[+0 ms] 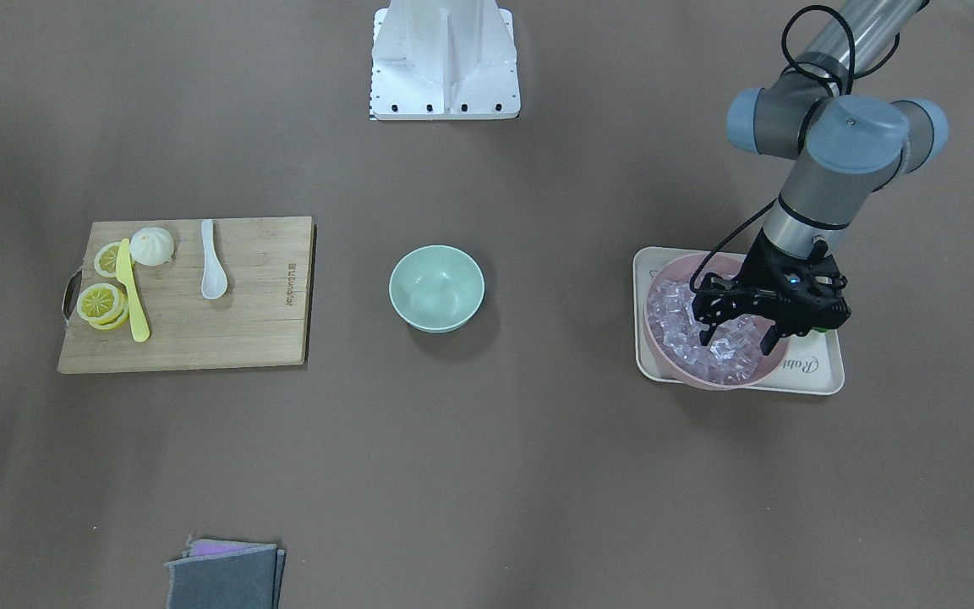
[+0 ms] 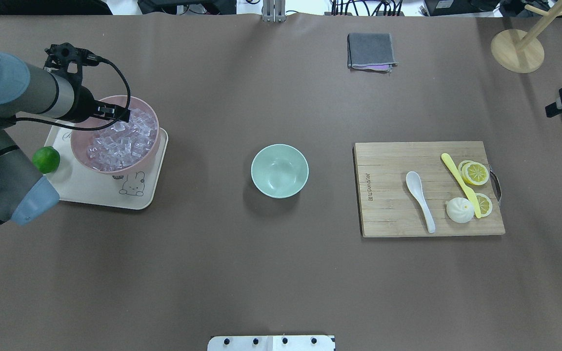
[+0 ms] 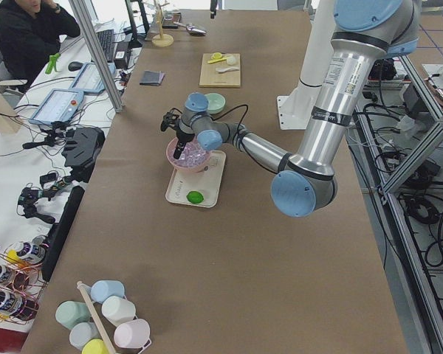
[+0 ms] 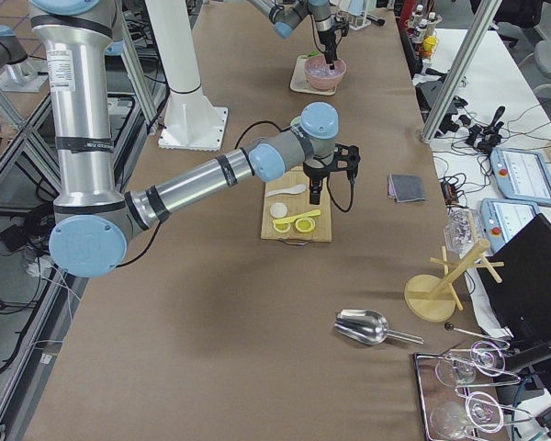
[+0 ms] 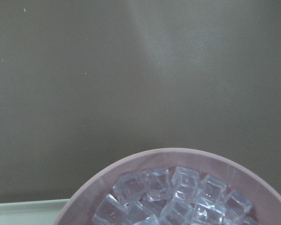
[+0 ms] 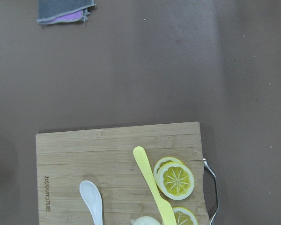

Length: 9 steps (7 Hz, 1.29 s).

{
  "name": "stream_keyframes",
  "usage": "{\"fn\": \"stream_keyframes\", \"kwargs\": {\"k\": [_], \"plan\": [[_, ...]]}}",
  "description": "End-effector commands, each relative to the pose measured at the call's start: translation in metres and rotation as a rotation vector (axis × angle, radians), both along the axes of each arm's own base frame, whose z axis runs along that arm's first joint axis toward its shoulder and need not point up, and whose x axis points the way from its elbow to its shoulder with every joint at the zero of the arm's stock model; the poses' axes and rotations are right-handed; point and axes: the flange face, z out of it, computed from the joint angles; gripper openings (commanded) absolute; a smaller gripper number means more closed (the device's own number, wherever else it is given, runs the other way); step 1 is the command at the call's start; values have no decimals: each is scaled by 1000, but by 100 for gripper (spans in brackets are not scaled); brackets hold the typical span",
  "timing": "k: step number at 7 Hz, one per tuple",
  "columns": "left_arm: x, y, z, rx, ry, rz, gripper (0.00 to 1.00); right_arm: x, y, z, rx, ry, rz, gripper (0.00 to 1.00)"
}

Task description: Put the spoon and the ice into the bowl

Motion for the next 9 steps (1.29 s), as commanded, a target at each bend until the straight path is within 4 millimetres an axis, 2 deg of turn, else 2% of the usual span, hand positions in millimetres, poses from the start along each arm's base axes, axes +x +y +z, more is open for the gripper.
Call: {"fn": "stream_keyframes", "kwargs": {"k": [1, 2, 3, 7, 8, 9], "plan": [[4, -2, 10, -7, -7, 3, 73, -30, 3, -7, 14, 12, -9, 100], [5, -1, 8, -6, -5, 4, 63, -38, 3, -12, 26, 13, -19, 100], [5, 0, 9, -7, -6, 6, 58, -44, 3, -14, 32, 14, -29, 100], [13, 3, 11, -12, -13, 17, 53, -61, 5, -17, 47, 24, -52, 100], [14, 3, 14, -15, -13, 19, 31, -64, 4, -20, 53, 23, -55, 100], [14, 3, 9, -9, -9, 18, 3, -67, 4, -20, 52, 26, -59, 100]]}}
